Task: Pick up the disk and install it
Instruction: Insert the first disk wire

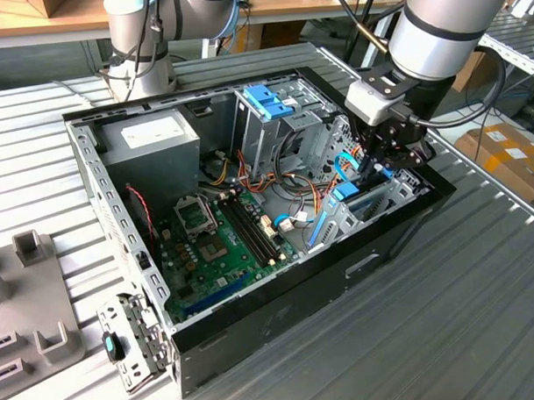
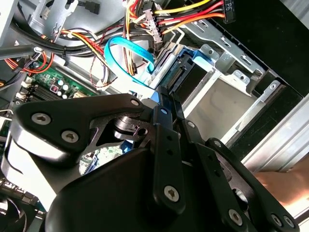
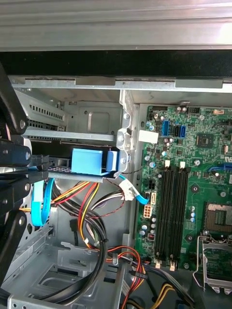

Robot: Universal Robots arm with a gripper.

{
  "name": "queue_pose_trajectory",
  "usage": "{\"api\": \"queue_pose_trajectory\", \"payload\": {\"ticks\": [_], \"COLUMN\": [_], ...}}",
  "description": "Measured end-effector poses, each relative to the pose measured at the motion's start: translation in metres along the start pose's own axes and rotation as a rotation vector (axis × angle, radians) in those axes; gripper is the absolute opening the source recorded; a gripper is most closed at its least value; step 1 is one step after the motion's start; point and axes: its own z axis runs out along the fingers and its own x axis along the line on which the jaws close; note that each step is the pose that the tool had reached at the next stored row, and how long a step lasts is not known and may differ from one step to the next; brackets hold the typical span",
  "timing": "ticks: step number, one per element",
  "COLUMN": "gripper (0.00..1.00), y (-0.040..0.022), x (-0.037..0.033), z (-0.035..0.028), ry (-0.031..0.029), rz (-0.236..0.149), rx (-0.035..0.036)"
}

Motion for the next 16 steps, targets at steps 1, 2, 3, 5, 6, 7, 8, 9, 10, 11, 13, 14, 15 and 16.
{"api": "queue_pose_trajectory", "payload": {"ticks": [1, 2, 3, 5, 6, 7, 8, 9, 10, 11, 13, 14, 15, 16], "gripper": [0.16, 0.16, 0.16, 0.16, 0.16, 0.16, 0.16, 0.16, 0.16, 0.16, 0.16, 0.16, 0.16, 0.16], "y": [0.0000, 0.0000, 0.0000, 0.0001, 0.0001, 0.0001, 0.0002, 0.0002, 0.0003, 0.0003, 0.0004, 0.0005, 0.0006, 0.0007], "x": [0.0000, 0.0000, 0.0000, 0.0000, 0.0000, 0.0000, 0.0000, 0.0000, 0.0000, 0.0000, 0.0001, 0.0001, 0.0001, 0.0001], "z": [0.0002, 0.0002, 0.0003, 0.0007, 0.0009, 0.0010, 0.0011, 0.0014, 0.0018, 0.0022, 0.0029, 0.0034, 0.0042, 0.0047], "ry": [0.0001, 0.0001, 0.0001, -0.0001, 0.0000, 0.0001, 0.0002, 0.0001, -0.0001, -0.0002, 0.0000, 0.0000, 0.0001, 0.0003], "rz": [0.000, 0.000, 0.000, 0.000, 0.000, 0.000, 0.000, 0.000, 0.000, 0.000, 0.000, 0.000, 0.000, 0.000], "rx": [0.0000, 0.0000, 0.0000, 0.0000, 0.0000, 0.0000, 0.0000, 0.0000, 0.0000, 0.0000, 0.0000, 0.0000, 0.0000, 0.0000]}}
